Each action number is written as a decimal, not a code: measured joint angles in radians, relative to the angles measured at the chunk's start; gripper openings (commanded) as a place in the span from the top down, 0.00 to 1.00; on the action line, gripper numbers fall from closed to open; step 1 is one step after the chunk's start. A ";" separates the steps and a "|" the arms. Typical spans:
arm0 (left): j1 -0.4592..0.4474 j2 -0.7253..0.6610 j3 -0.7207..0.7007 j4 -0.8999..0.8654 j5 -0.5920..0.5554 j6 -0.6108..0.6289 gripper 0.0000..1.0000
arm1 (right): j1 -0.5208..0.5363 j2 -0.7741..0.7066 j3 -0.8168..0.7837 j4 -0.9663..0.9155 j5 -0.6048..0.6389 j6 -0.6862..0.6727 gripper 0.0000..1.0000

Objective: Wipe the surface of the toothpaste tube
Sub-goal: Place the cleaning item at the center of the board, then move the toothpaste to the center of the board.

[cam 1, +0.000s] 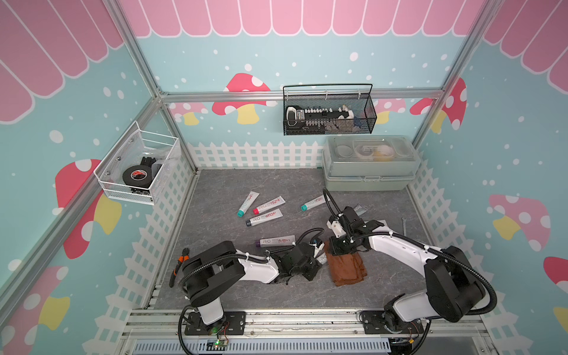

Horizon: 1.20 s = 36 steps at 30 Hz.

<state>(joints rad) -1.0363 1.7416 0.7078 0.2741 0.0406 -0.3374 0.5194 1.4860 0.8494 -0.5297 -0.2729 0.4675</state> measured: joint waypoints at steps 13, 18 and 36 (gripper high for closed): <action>0.056 -0.019 0.006 -0.048 -0.001 0.000 0.69 | 0.009 0.055 0.069 -0.180 0.444 -0.003 0.89; 0.100 -0.034 0.006 -0.073 -0.008 0.000 0.69 | 0.009 0.043 0.062 -0.168 0.433 -0.014 0.88; 0.197 -0.010 0.115 -0.175 0.011 0.001 0.69 | 0.065 -0.103 0.073 -0.171 0.307 -0.019 0.01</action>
<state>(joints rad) -0.8391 1.7317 0.8230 0.0994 0.0513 -0.3367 0.5846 1.3827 0.9222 -0.7002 0.0341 0.4480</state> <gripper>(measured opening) 0.311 0.984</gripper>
